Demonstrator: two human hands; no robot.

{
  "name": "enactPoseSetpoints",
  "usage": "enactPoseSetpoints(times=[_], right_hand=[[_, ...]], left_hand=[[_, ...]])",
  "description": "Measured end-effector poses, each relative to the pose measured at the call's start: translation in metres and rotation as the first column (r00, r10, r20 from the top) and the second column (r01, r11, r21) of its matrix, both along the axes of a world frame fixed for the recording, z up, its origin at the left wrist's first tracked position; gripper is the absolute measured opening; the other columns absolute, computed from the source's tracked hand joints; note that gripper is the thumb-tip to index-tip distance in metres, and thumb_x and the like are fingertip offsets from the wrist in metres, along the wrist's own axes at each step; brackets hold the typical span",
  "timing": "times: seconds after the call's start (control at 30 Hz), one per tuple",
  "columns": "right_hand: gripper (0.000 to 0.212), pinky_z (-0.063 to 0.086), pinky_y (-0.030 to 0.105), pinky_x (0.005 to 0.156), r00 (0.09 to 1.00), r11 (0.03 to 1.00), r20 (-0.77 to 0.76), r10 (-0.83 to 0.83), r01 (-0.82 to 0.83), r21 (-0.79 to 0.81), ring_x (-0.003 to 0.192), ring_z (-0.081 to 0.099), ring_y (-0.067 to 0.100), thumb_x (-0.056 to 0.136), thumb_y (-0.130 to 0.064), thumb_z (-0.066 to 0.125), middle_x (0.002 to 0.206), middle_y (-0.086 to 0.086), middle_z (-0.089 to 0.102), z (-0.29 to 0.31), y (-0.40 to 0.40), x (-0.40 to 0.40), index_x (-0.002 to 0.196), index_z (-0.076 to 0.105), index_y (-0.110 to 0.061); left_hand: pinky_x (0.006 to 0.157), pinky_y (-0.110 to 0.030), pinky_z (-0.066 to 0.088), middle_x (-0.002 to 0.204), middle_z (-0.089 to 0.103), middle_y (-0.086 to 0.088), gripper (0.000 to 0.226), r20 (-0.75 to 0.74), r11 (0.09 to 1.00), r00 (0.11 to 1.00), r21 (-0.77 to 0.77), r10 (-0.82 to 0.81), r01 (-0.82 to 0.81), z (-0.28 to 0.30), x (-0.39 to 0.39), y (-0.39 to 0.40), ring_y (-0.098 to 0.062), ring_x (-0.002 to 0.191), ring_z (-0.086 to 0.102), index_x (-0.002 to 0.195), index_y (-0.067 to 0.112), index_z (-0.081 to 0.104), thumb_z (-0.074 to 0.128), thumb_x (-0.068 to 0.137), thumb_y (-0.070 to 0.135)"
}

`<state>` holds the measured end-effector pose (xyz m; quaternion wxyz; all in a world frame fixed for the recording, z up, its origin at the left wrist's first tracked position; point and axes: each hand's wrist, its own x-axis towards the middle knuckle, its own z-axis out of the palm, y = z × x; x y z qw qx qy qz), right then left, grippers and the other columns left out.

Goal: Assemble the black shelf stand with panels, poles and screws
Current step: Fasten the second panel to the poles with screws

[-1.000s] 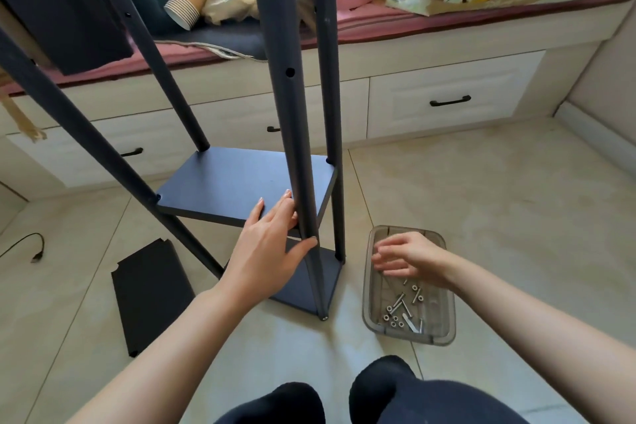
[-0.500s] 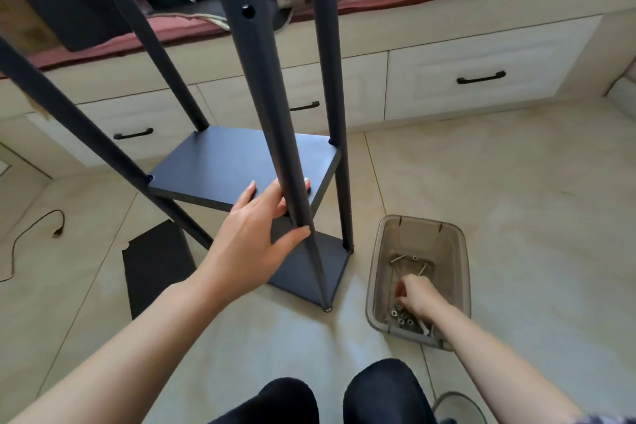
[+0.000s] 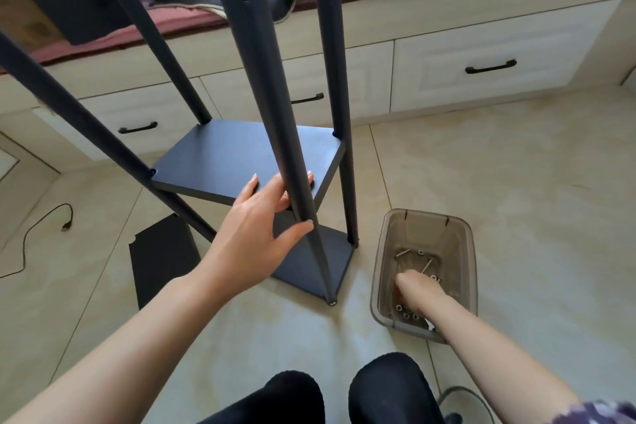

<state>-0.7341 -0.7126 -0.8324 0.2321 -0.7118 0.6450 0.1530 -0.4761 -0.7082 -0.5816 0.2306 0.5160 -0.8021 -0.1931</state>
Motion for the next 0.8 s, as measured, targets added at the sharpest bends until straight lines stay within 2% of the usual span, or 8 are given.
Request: enactPoseSetpoints(times=[0.13, 0.23, 0.33, 0.4, 0.47, 0.5, 0.7, 0.8], right_hand=[[0.011, 0.048, 0.033, 0.079, 0.937, 0.973, 0.267, -0.224, 0.23, 0.011, 0.097, 0.064, 0.03, 0.093, -0.015, 0.06, 0.107, 0.012, 0.064, 0.011, -0.005, -0.002, 0.103, 0.059, -0.009], [0.01, 0.054, 0.031, 0.081, 0.762, 0.898, 0.522, -0.383, 0.441, 0.014, 0.088, 0.067, 0.02, 0.087, -0.012, 0.069, 0.092, 0.006, 0.071, 0.036, -0.005, -0.002, 0.097, 0.067, -0.013], [0.007, 0.056, 0.024, 0.074, 0.485, 0.812, 0.752, -0.447, 0.573, 0.113, 0.076, 0.07, 0.011, 0.083, -0.015, 0.078, 0.08, 0.0, 0.075, 0.077, -0.001, 0.0, 0.09, 0.076, -0.015], [0.007, 0.056, 0.024, 0.072, 0.203, 0.75, 0.86, -0.469, 0.606, 0.266, 0.076, 0.07, 0.014, 0.083, -0.013, 0.077, 0.081, 0.005, 0.076, 0.108, 0.002, 0.005, 0.09, 0.076, -0.01], [0.012, 0.057, 0.026, 0.074, -0.051, 0.702, 0.873, -0.485, 0.573, 0.423, 0.078, 0.069, 0.017, 0.087, -0.015, 0.073, 0.084, 0.01, 0.074, 0.137, 0.003, 0.016, 0.093, 0.072, -0.005], [0.014, 0.057, 0.027, 0.074, -0.122, 0.691, 0.862, -0.493, 0.548, 0.472, 0.078, 0.068, 0.016, 0.09, -0.017, 0.07, 0.085, 0.009, 0.073, 0.149, 0.002, 0.024, 0.094, 0.07, -0.004], [0.027, 0.055, 0.031, 0.078, -0.259, 0.715, 0.843, -0.472, 0.446, 0.538, 0.089, 0.073, 0.015, 0.106, -0.032, 0.042, 0.089, 0.004, 0.077, 0.188, -0.004, 0.085, 0.105, 0.055, -0.009], [0.03, 0.052, 0.027, 0.074, -0.21, 0.682, 0.849, -0.484, 0.518, 0.517, 0.085, 0.07, 0.014, 0.107, -0.038, 0.035, 0.088, 0.004, 0.075, 0.192, -0.008, 0.11, 0.105, 0.052, -0.014]], left_hand=[[0.124, -0.04, 0.019, 0.112, 0.04, 0.063, 0.058, 0.0, 1.0, 1.0, -0.004, 0.006, -0.006, -0.004, 0.002, -0.002, 0.03, 0.118, 0.04, 0.144, 0.025, 0.046, 0.072, 0.092, 0.017], [0.122, -0.028, 0.008, 0.115, 0.051, 0.046, 0.057, 0.01, 1.0, 1.0, -0.019, 0.007, -0.007, -0.006, 0.004, -0.003, 0.033, 0.115, 0.039, 0.143, 0.025, 0.046, 0.071, 0.092, 0.018], [0.12, -0.018, 0.002, 0.12, 0.051, 0.041, 0.057, 0.014, 1.0, 1.0, -0.027, -0.003, 0.004, -0.006, 0.004, -0.003, 0.034, 0.114, 0.038, 0.144, 0.025, 0.045, 0.07, 0.093, 0.019], [0.118, -0.013, -0.002, 0.12, 0.051, 0.041, 0.057, 0.015, 1.0, 1.0, -0.022, -0.008, 0.008, -0.007, 0.003, -0.004, 0.037, 0.109, 0.037, 0.144, 0.027, 0.043, 0.069, 0.094, 0.02], [0.117, -0.013, -0.003, 0.12, 0.052, 0.039, 0.058, 0.013, 1.0, 1.0, -0.023, -0.003, 0.003, -0.007, 0.003, -0.005, 0.037, 0.108, 0.037, 0.145, 0.027, 0.042, 0.07, 0.094, 0.02], [0.118, -0.015, -0.003, 0.121, 0.055, 0.036, 0.059, 0.014, 1.0, 1.0, -0.024, 0.002, -0.002, -0.007, 0.002, -0.005, 0.036, 0.11, 0.038, 0.145, 0.028, 0.042, 0.07, 0.093, 0.021], [0.121, -0.02, -0.001, 0.132, 0.063, 0.014, 0.061, 0.034, 0.998, 0.999, -0.057, 0.024, -0.022, -0.005, 0.001, -0.006, 0.003, 0.133, 0.045, 0.147, 0.025, 0.041, 0.07, 0.093, 0.026], [0.12, -0.019, -0.001, 0.13, 0.066, 0.009, 0.059, 0.024, 0.997, 0.999, -0.069, 0.027, -0.025, -0.007, 0.0, -0.008, -0.002, 0.139, 0.043, 0.146, 0.021, 0.043, 0.069, 0.093, 0.027]])
